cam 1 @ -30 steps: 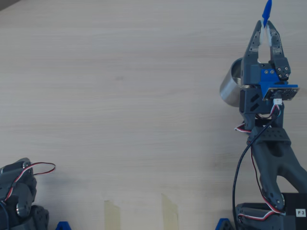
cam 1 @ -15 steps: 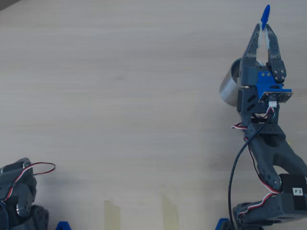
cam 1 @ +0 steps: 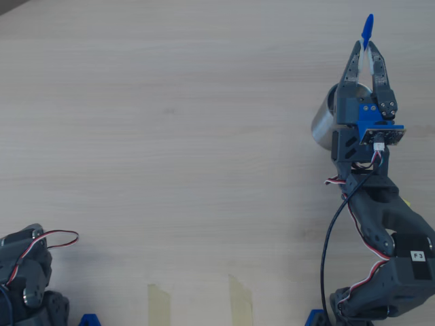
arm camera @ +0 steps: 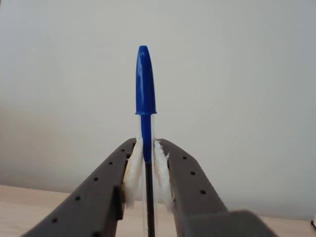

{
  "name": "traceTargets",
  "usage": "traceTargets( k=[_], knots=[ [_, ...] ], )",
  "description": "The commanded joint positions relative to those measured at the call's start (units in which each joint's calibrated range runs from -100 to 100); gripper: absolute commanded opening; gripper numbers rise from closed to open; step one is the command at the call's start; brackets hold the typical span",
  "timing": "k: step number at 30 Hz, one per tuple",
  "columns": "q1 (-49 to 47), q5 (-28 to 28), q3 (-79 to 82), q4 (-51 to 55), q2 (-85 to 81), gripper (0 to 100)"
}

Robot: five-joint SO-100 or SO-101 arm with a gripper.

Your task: Grab the blue pen and put it in the silver cup.

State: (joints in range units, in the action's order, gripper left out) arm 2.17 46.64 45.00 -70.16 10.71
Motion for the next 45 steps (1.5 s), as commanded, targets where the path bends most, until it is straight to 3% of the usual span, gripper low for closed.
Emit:
traceTargets(
  k=[1,9,24,45],
  knots=[
    [1.4,-0.3,-2.1,-0.8,0.1,2],
    [1.5,-1.9,-1.9,0.4,1.6,2],
    [2.4,-2.1,0.5,14.5,0.8,2],
    [3.8,-2.0,2.8,21.5,0.5,3]
  ],
)
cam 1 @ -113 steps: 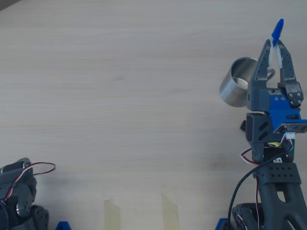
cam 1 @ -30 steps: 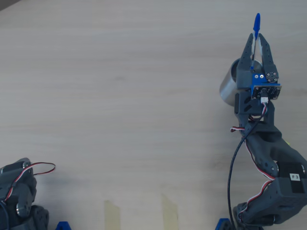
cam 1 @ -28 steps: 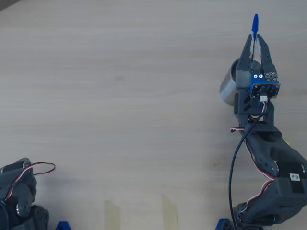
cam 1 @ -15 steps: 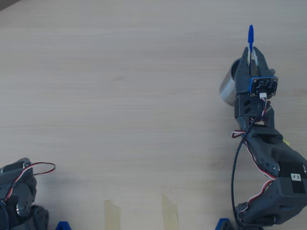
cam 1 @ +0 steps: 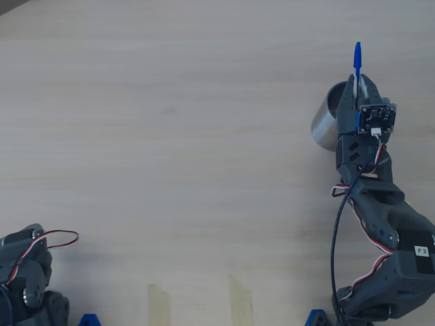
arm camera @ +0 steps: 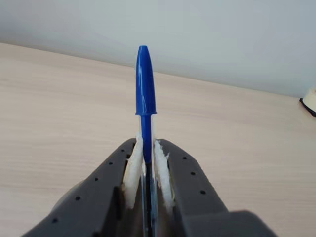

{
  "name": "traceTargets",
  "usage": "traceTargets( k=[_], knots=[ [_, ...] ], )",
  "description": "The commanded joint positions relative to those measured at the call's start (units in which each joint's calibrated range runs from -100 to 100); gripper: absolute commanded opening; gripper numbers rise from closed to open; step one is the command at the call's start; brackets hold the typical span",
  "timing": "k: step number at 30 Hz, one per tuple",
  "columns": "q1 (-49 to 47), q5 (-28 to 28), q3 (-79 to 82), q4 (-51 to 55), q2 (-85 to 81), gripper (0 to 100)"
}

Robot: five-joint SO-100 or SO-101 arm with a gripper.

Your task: Grab the blue pen and put it in the silver cup.

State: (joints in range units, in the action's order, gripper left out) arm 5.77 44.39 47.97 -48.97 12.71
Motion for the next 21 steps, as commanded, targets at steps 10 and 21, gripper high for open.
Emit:
traceTargets(
  k=[10,21],
  knots=[
    [0.3,0.3,-0.2,3.5,-1.5,3],
    [0.8,0.3,4.9,2.7,-5.6,2]
  ],
)
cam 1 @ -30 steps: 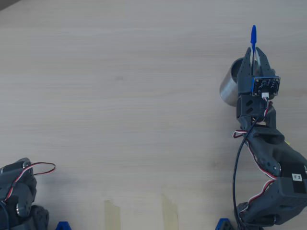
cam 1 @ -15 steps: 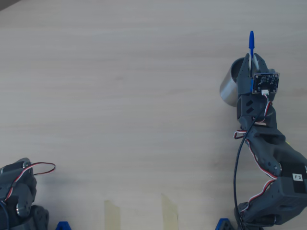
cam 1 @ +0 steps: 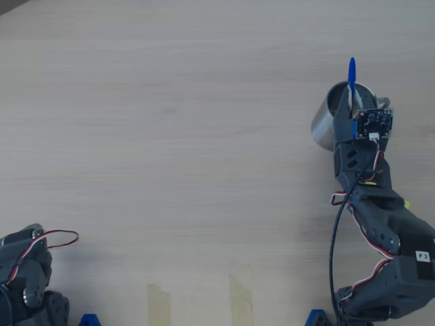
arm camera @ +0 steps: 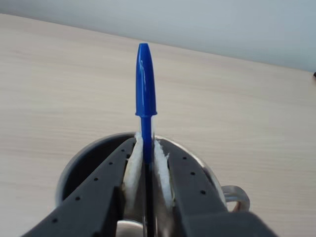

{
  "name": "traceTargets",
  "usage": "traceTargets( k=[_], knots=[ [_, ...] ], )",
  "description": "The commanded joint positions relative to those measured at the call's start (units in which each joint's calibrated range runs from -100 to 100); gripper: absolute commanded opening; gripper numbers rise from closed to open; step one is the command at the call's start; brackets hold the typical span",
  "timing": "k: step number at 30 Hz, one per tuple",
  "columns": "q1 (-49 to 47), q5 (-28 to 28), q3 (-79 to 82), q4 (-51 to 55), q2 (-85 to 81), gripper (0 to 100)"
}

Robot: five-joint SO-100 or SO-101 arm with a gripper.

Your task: Grab the blue pen and put it in the silver cup.

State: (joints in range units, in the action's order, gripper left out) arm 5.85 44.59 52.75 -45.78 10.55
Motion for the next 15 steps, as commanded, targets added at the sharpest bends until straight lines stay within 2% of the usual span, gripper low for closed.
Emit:
traceTargets(
  k=[1,15],
  knots=[
    [0.6,0.1,0.1,-0.5,-3.6,2],
    [0.2,0.1,0.4,-0.5,-3.7,3]
  ],
)
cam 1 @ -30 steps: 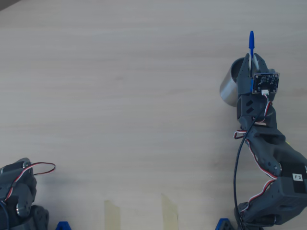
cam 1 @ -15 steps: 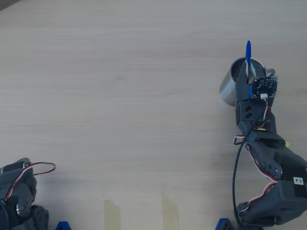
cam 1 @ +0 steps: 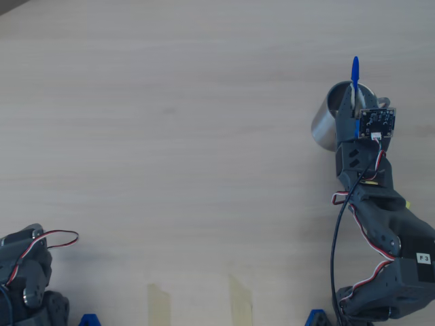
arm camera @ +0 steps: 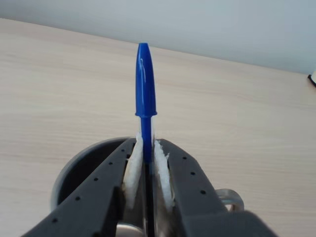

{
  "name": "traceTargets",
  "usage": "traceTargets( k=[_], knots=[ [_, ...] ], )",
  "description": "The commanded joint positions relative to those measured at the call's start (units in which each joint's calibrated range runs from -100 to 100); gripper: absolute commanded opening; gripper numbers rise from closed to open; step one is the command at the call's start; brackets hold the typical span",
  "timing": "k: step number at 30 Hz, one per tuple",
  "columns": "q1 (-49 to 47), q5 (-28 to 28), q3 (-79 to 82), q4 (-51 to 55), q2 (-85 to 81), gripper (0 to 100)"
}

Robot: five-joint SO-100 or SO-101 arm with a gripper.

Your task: Grab the blue pen and put it in the silver cup.

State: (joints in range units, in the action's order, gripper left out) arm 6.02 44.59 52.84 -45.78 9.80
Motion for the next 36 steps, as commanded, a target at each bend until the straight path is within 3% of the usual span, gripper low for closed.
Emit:
traceTargets(
  k=[1,12,23,29,36],
  knots=[
    [-0.1,0.1,0.3,-0.5,-3.0,3],
    [-0.1,0.1,0.4,-0.5,-3.4,3],
    [-0.3,0.1,0.2,-0.4,-3.6,26],
    [-1.7,2.1,0.3,0.2,-3.6,44],
    [-2.5,4.5,0.9,1.1,-3.6,48]
  ],
)
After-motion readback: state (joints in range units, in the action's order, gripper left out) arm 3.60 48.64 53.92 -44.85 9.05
